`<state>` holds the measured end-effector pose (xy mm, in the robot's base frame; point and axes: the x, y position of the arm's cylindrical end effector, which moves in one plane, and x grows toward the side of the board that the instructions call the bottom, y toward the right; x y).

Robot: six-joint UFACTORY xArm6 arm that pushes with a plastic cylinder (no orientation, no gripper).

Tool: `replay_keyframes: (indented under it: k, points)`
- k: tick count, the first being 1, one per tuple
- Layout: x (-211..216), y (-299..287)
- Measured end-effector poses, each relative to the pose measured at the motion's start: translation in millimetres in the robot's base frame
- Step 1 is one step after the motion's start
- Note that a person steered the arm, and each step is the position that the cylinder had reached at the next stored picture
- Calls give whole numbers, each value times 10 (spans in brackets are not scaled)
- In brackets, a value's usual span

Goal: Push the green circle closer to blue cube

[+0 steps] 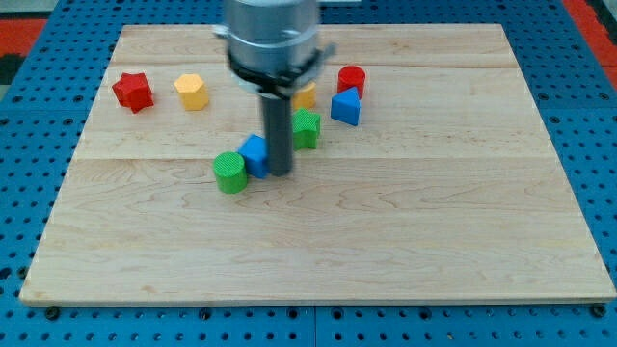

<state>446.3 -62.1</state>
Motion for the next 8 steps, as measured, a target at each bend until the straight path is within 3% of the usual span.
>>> replay_keyframes:
  k: [1,2,4,5,6,7,8]
  points:
    - [-276,-376]
    - [175,83]
    - [363,-486]
    - [632,-318]
    - [659,-865]
    - [256,-1469]
    - [203,-850]
